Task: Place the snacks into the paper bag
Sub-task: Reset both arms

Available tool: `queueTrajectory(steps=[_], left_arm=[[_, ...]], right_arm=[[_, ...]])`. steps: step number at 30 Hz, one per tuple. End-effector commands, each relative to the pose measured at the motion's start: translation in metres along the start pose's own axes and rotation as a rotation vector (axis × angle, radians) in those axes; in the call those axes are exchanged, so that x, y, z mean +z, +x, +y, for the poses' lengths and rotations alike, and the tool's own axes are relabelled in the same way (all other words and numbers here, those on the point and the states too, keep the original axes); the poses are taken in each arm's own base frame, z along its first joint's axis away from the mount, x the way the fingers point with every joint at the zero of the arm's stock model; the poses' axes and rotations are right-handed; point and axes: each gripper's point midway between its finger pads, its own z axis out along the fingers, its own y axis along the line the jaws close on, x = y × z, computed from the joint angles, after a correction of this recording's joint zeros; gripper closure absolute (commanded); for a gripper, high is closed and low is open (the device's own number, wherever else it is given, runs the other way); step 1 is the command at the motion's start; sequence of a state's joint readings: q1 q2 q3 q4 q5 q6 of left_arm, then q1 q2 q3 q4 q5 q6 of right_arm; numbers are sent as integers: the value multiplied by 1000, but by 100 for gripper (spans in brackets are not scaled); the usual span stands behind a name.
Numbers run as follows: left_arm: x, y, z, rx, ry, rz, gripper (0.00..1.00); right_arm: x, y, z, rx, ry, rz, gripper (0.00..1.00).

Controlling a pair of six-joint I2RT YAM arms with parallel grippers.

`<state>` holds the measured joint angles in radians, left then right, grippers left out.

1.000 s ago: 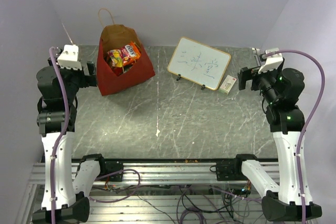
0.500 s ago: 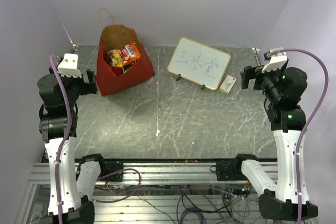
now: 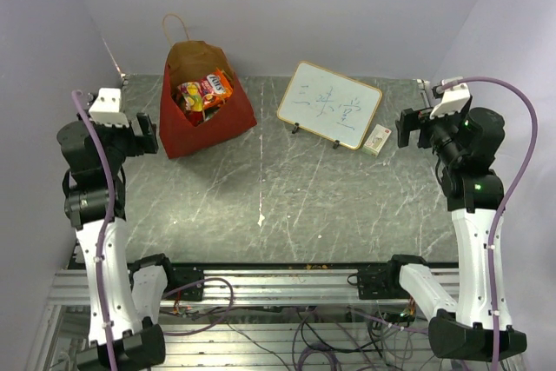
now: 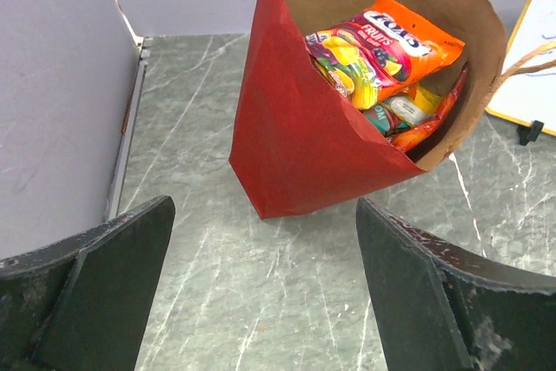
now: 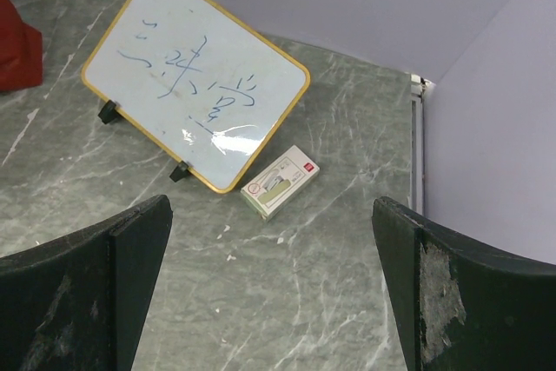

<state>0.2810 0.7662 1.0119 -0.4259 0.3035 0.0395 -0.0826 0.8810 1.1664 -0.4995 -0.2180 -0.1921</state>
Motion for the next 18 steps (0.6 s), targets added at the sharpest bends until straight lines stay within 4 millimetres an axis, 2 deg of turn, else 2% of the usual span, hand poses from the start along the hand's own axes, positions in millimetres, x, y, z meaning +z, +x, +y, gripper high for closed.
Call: queueTrajectory(steps=[1, 6, 9, 14, 18], left_arm=[[9, -13, 3, 36, 28, 26, 4], [21, -21, 6, 82, 22, 52, 4], [24, -22, -1, 109, 20, 59, 4], [20, -20, -15, 116, 54, 38, 4], [16, -22, -13, 121, 47, 43, 4]], right_arm=[[0, 0, 0, -4, -13, 7, 0], [0, -2, 1, -4, -16, 7, 0], [0, 0, 1, -5, -18, 11, 0], [-2, 1, 1, -10, -11, 14, 0], [-3, 3, 1, -13, -9, 15, 0]])
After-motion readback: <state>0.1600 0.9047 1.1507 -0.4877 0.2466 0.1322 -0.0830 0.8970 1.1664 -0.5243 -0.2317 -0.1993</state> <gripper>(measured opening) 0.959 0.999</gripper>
